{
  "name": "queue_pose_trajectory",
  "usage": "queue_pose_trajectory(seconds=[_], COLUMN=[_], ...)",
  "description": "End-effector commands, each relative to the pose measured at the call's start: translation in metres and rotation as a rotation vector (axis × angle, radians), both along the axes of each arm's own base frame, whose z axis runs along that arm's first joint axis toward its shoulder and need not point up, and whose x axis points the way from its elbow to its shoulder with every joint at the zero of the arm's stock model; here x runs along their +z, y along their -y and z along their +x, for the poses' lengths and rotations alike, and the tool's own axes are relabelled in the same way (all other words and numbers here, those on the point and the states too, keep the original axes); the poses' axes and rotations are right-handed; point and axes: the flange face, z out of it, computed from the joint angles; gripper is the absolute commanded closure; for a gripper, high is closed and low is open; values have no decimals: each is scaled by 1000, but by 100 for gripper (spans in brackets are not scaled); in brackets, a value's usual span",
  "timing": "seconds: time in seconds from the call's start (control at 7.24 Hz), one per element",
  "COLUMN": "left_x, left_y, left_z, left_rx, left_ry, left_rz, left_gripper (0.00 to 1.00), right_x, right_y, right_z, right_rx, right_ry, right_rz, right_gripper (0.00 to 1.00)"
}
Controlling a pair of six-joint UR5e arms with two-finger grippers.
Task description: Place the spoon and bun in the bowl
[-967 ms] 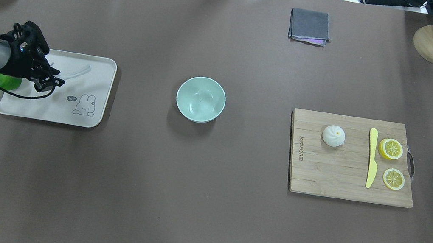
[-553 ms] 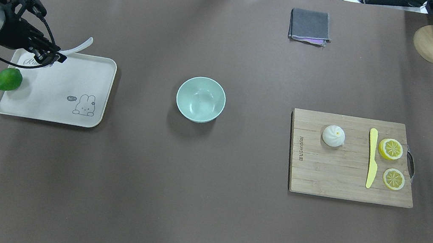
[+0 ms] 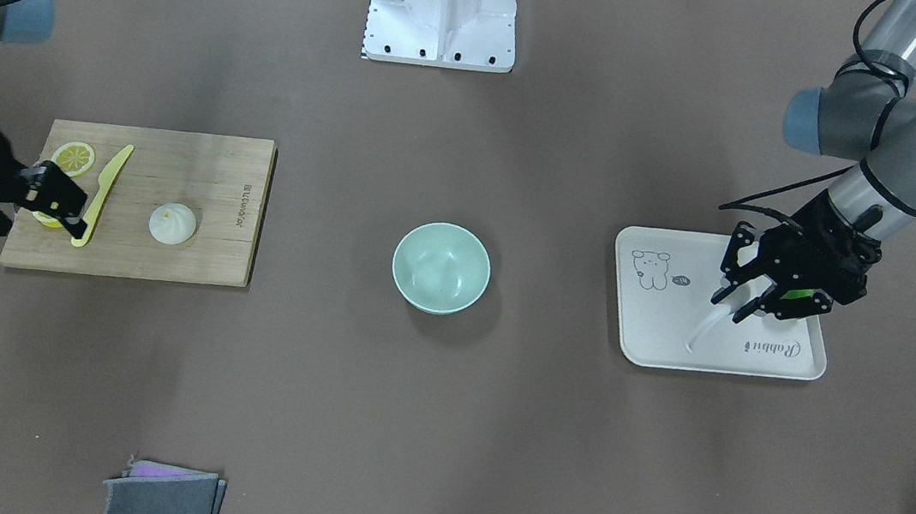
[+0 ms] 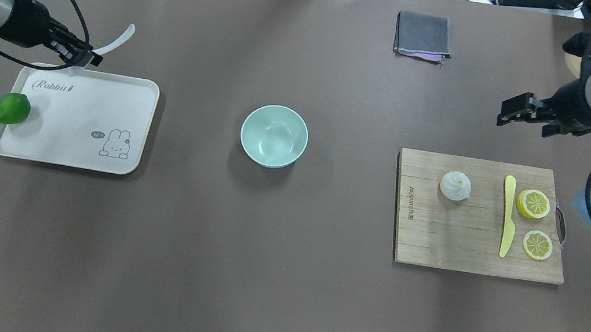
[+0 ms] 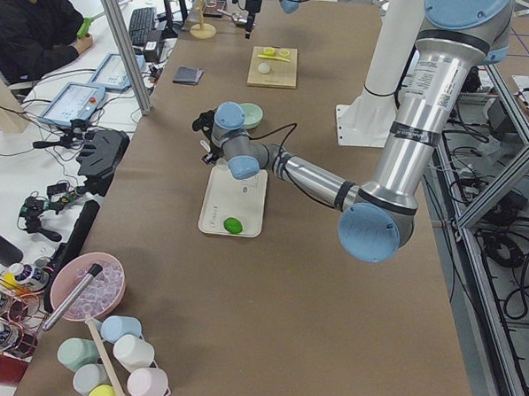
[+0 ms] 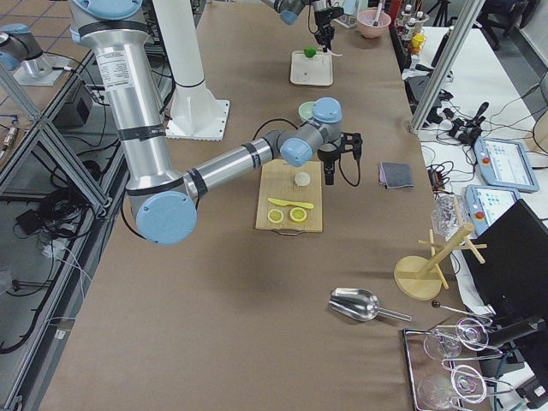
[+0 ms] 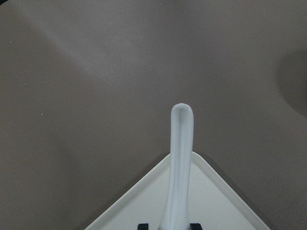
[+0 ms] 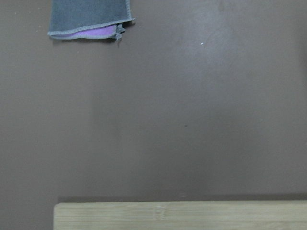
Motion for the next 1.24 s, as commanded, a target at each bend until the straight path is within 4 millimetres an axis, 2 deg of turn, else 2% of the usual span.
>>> queue_pose_trajectory(seconds=[0.0, 0.14, 0.28, 0.41, 0.55, 0.69, 0.83, 0.97, 1.11], left_x=[-62, -100, -128, -144, -152, -153, -164, -176, -188], left_y=[3, -11, -16, -10, -15, -16, -26, -35, -45], left_z=[57, 119, 165, 179, 188, 194, 212, 228, 244], left_rx=[-33, -89, -109, -114, -101, -99, -113, -135, -135], left_ry=[-94, -118, -129, -125, -132, -130, -136, -148, -157], left_rz=[-87, -75, -84, -106, -104, -103, -89, -87, -78], left_gripper=[100, 100, 100, 100, 100, 100, 100, 100, 100], right_x=[-8, 3, 8, 17, 23, 29, 33, 28, 27], right_y=[-32, -45, -52, -61, -64, -62, -60, -54, -50], right_z=[-55, -75, -87, -105, -114, -116, -116, -107, -102], right_rx=[7, -26, -39, -69, -80, -81, -84, -73, -78], right_ry=[-9, -32, -46, -63, -74, -83, -85, -77, -67], right_rz=[-38, -47, -60, -71, -76, -86, -93, -88, -89], right_gripper=[0, 1, 9, 10, 17, 38, 56, 100, 100])
